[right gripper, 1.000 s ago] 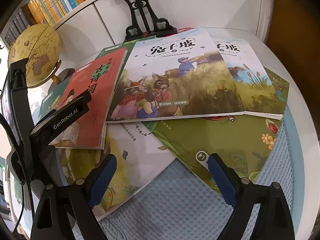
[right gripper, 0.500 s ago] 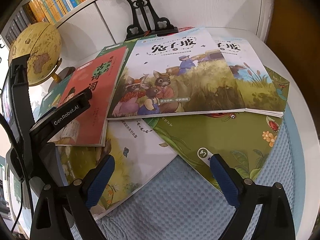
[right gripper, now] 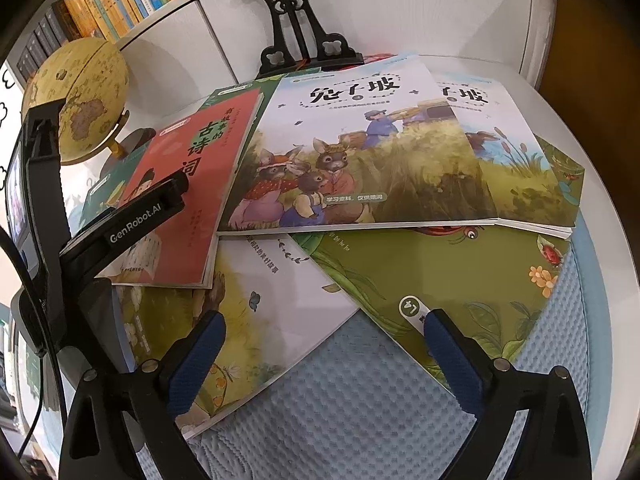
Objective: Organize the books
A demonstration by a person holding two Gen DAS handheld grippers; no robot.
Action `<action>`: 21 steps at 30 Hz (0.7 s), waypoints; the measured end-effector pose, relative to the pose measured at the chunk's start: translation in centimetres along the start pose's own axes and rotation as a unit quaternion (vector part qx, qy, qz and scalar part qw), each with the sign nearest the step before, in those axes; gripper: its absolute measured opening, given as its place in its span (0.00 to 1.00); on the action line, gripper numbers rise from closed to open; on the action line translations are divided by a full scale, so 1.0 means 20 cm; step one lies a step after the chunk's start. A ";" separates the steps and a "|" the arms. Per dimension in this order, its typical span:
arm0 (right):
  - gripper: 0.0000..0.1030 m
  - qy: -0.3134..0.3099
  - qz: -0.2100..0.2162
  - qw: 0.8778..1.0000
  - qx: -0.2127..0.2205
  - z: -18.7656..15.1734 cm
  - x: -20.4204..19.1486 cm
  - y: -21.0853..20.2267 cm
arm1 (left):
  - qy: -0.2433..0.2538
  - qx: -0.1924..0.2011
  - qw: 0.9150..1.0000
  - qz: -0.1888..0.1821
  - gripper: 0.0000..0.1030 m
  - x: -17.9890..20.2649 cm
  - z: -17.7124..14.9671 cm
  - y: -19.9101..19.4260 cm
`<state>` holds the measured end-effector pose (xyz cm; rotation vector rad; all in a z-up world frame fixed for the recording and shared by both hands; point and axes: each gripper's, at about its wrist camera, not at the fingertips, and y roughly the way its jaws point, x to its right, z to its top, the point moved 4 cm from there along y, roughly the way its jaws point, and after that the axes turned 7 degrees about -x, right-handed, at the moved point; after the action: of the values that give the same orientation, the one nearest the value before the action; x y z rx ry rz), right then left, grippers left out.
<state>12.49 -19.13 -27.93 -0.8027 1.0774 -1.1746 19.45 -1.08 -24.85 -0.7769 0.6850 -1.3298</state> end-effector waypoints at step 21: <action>1.00 -0.020 0.001 1.000 0.004 0.01 0.00 0.03 | 0.000 0.000 1.000 0.000 1.00 0.00 0.00 0.00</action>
<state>12.83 -19.05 -28.34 -0.8161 1.0400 -1.1544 19.44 -1.09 -24.83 -0.7774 0.6856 -1.3294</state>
